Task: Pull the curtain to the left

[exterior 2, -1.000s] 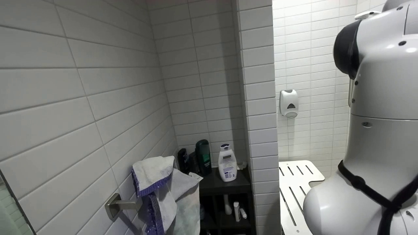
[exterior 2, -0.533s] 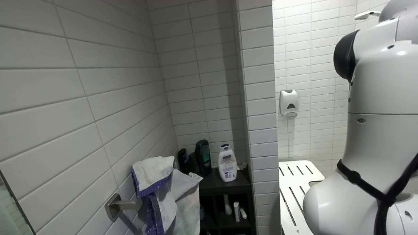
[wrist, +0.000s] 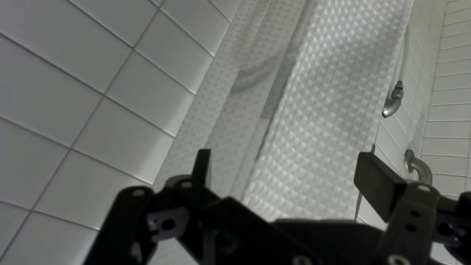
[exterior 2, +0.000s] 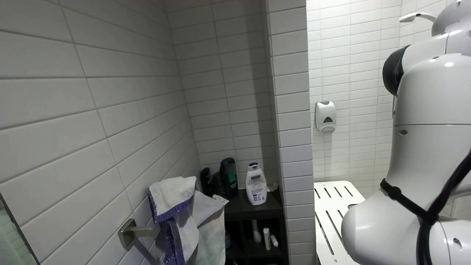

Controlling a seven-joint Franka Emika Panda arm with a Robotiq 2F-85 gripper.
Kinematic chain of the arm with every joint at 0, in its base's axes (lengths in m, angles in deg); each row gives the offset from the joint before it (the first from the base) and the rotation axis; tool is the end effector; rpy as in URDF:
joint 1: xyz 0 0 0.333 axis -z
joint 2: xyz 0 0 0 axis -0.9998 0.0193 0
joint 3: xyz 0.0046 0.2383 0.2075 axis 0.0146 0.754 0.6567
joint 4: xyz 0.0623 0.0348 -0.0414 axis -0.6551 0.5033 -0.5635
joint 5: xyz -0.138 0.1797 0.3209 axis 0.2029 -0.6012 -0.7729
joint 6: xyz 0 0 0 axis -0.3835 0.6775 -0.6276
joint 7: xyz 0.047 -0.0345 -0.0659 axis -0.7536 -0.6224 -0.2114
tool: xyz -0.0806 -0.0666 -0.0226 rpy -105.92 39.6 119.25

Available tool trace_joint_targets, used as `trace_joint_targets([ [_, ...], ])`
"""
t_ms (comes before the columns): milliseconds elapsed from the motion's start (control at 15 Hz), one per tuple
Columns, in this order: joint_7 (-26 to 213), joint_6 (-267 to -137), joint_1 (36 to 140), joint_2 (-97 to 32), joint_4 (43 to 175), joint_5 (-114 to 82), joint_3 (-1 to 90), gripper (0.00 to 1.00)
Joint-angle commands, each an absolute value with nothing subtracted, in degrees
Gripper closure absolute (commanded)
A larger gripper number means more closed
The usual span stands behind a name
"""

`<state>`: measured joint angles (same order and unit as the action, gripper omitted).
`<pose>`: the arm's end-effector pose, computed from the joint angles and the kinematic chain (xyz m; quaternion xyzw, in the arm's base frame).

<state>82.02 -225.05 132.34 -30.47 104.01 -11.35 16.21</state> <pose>0.2405 -0.6556 0.6119 0.7783 -0.4175 0.2607 0.3898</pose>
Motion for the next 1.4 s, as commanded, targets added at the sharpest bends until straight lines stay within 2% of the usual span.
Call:
trace_joint_targets([
  [0,81.1,-223.3,136.2,-27.2,98.0,-12.9,18.7,0.00],
  [1333,80.9,-224.5,138.3,-27.5,98.9,-12.9,21.9,0.00],
])
